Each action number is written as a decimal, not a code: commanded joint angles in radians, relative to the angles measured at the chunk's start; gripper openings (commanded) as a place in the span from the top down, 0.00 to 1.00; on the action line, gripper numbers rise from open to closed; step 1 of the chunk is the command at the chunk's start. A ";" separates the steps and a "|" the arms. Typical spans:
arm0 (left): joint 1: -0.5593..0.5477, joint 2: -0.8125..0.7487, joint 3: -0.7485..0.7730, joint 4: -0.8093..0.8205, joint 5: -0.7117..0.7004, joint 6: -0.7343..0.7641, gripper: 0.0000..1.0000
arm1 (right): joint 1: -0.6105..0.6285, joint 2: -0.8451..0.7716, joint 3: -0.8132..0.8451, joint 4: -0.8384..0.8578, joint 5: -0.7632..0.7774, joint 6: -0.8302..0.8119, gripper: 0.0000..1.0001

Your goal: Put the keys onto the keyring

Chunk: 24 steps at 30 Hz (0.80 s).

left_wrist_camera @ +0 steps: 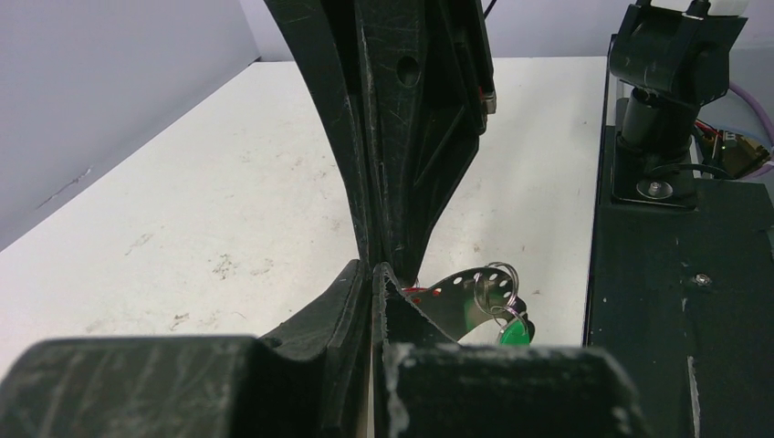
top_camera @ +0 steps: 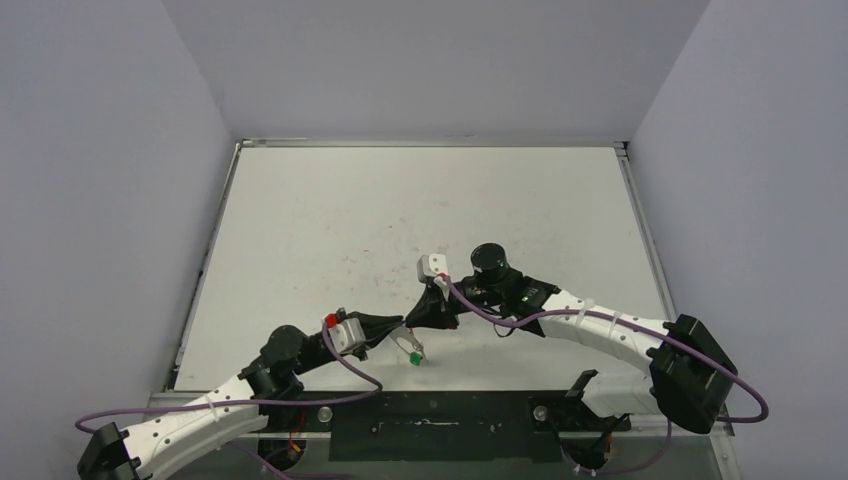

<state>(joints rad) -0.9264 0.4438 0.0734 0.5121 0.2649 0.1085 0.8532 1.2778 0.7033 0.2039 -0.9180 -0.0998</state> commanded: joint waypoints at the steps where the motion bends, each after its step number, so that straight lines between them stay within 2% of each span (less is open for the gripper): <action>1: -0.002 -0.018 0.033 0.051 0.007 -0.004 1.00 | 0.006 -0.011 0.039 -0.049 0.007 -0.072 1.00; 2: -0.001 -0.023 0.037 0.037 0.005 -0.001 0.99 | 0.007 -0.017 0.054 -0.094 0.021 -0.090 1.00; 5: -0.002 -0.036 0.058 -0.037 0.011 0.012 0.86 | 0.018 -0.012 0.138 -0.306 0.078 -0.162 1.00; 9: -0.001 -0.054 0.104 -0.167 0.019 0.041 0.76 | 0.049 0.032 0.283 -0.621 0.191 -0.253 1.00; 12: -0.002 -0.059 0.140 -0.263 0.013 0.060 0.70 | 0.085 0.076 0.397 -0.794 0.274 -0.299 1.00; 19: -0.002 -0.034 0.186 -0.359 0.010 0.090 0.65 | 0.128 0.247 0.636 -1.085 0.400 -0.270 1.00; 24: -0.002 0.009 0.187 -0.343 0.024 0.089 0.65 | 0.143 0.352 0.732 -1.161 0.411 -0.226 1.00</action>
<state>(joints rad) -0.9279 0.4232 0.2104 0.1753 0.2699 0.1841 0.9836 1.5784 1.3743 -0.8307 -0.5793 -0.3492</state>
